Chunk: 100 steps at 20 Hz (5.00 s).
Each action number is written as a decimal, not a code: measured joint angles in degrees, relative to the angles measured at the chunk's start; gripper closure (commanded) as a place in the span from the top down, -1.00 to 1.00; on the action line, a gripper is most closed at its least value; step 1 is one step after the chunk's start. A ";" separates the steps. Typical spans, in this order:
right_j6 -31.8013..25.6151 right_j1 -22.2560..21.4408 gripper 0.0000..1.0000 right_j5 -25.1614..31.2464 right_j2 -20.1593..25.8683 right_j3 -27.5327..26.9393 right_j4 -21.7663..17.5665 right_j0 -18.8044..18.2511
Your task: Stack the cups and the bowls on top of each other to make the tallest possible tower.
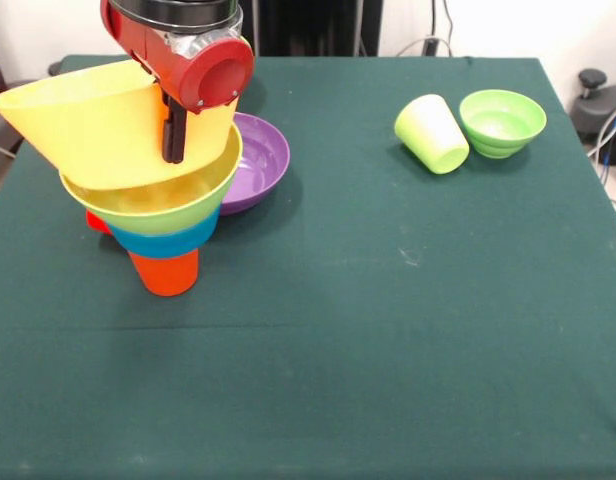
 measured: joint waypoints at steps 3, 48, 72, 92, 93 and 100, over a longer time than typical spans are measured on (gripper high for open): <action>0.00 -0.68 -1.00 -0.88 0.23 1.57 0.01 -0.01; 0.00 -0.76 1.00 -4.49 1.33 3.68 0.00 -0.18; 0.00 -8.58 1.00 -1.54 1.69 4.31 0.01 -0.32; 0.00 -12.74 1.00 -0.21 2.67 7.38 2.01 1.86; 0.00 -12.70 1.00 -0.23 2.72 7.37 2.11 2.05; 0.00 -12.64 1.00 -0.23 2.73 7.38 2.73 3.82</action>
